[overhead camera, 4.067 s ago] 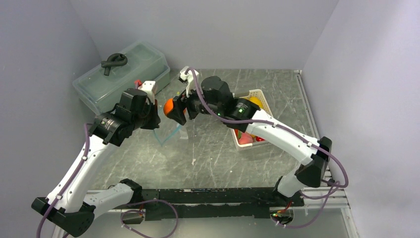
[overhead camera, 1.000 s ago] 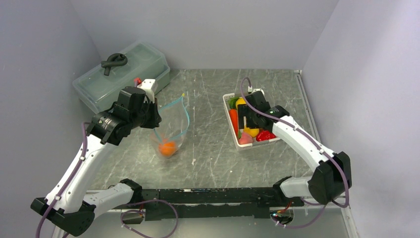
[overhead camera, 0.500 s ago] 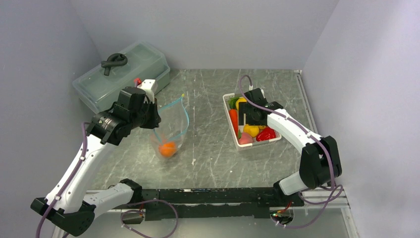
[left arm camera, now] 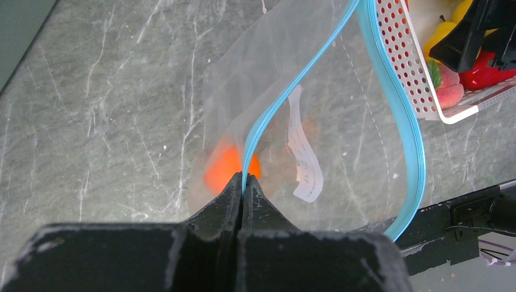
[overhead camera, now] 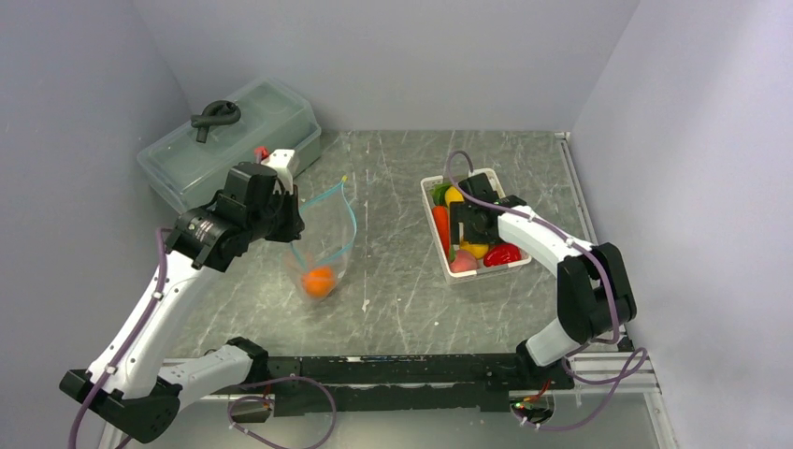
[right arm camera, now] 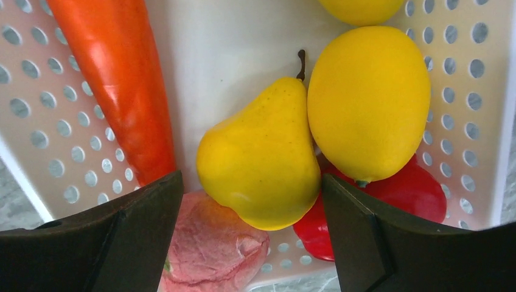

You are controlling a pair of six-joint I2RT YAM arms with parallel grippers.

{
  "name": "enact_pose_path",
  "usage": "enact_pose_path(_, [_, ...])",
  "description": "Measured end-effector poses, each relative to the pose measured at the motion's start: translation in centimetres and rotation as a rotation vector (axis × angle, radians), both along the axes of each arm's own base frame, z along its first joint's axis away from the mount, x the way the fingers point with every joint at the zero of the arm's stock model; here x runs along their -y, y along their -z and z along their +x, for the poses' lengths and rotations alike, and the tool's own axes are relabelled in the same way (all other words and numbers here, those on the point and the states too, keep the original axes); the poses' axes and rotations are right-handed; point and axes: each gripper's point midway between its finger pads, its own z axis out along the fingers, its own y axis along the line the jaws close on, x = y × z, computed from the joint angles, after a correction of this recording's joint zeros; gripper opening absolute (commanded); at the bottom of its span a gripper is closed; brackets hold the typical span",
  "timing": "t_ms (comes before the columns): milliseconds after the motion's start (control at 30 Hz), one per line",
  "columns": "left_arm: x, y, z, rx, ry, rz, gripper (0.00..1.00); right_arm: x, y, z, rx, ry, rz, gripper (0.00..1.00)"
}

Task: Place the food in the zip-top bag and seal the zipper
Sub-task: Pick up the fake fruit from the bin.

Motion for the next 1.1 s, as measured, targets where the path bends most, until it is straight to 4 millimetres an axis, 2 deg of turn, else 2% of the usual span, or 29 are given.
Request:
enact_pose_path(233, [0.0, -0.1, 0.0, 0.000, 0.000, 0.000, 0.00, 0.0, 1.5, -0.1, -0.029, 0.005, -0.008, 0.84])
enact_pose_path(367, [-0.1, 0.0, -0.2, -0.006, 0.000, 0.004, 0.00, -0.1, 2.0, 0.1, -0.034, 0.006, -0.009, 0.65])
enact_pose_path(500, [-0.2, 0.0, -0.2, -0.007, -0.004, 0.007, 0.00, -0.3, 1.9, 0.4, -0.023, 0.010, 0.003, 0.51])
enact_pose_path(600, [-0.3, 0.0, -0.2, -0.006, -0.005, 0.008, 0.00, -0.4, 1.9, 0.4, -0.023, 0.008, 0.005, 0.43])
enact_pose_path(733, [-0.3, -0.1, -0.2, -0.004, -0.005, 0.007, 0.00, -0.3, 1.6, 0.4, -0.017, 0.007, 0.007, 0.39])
enact_pose_path(867, [-0.3, -0.3, -0.3, 0.002, -0.006, 0.003, 0.00, -0.4, -0.1, 0.6, 0.033, 0.007, 0.026, 0.35])
enact_pose_path(1100, [-0.3, -0.3, -0.3, 0.004, -0.005, 0.002, 0.00, -0.6, -5.8, 1.1, 0.195, 0.000, 0.091, 0.34])
